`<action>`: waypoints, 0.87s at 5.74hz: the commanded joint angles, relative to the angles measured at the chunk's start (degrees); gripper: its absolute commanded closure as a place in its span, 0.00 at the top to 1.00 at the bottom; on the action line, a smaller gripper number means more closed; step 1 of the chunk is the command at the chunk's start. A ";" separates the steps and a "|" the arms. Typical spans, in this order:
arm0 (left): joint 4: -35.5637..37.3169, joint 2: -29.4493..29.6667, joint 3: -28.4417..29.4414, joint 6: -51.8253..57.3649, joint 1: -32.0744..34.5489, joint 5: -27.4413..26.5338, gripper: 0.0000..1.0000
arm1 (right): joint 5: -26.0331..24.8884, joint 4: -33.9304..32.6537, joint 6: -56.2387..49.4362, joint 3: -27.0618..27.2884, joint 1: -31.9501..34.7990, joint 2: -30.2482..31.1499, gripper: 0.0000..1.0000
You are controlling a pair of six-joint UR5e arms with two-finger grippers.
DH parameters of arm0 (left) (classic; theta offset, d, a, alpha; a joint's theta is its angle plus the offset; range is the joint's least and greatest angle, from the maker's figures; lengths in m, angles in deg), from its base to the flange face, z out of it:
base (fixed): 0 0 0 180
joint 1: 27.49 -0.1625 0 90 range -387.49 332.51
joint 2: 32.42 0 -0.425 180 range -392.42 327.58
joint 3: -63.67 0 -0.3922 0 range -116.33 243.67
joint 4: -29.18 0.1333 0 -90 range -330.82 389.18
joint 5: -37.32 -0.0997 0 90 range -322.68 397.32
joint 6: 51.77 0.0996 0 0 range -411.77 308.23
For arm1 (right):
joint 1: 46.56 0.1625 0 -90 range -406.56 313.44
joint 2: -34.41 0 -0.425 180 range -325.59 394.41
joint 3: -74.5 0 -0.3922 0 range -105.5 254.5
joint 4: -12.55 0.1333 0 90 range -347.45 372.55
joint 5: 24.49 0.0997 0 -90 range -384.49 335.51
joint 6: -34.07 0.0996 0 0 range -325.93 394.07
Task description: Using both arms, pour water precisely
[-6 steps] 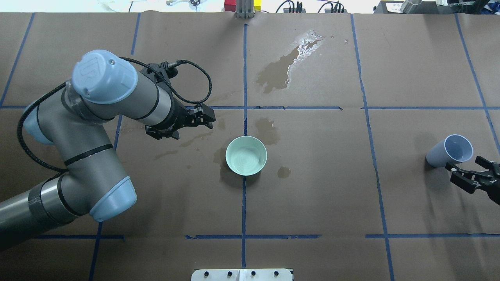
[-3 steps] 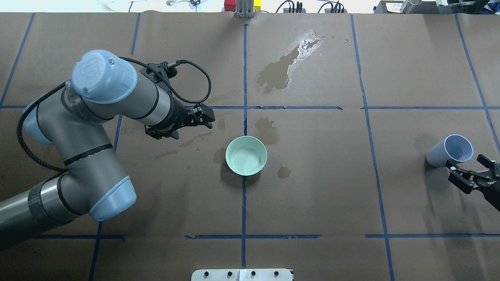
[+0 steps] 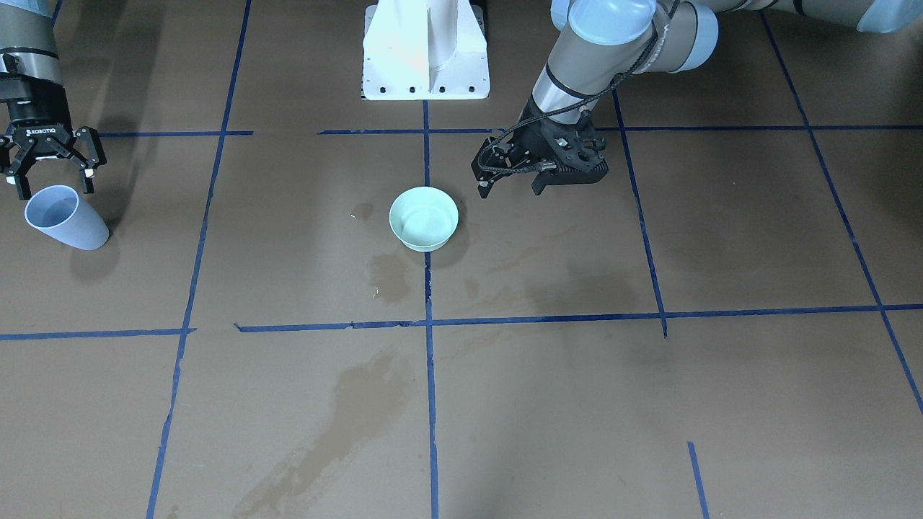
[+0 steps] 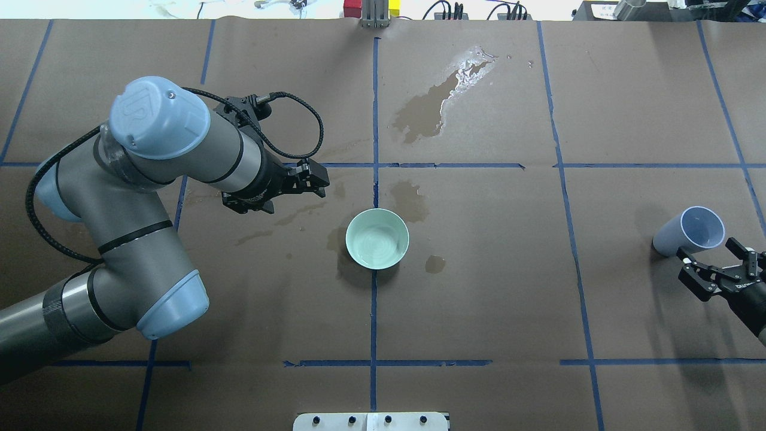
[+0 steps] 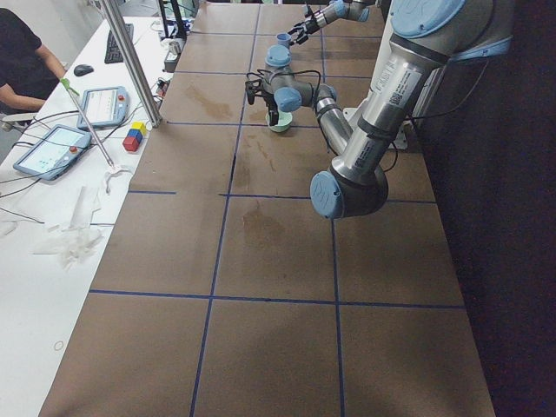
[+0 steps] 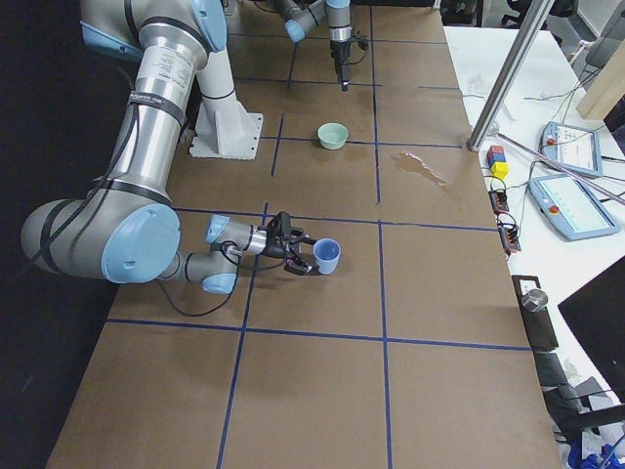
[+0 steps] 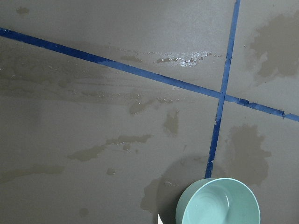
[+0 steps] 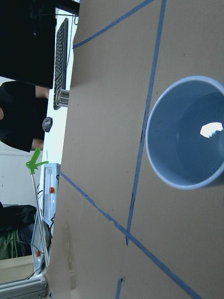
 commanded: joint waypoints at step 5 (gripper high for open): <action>0.07 -1.14 -1.07 0.00 0.09 -0.06 1.00 | -3.01 1.04 0.27 -5.64 -0.29 -4.74 1.00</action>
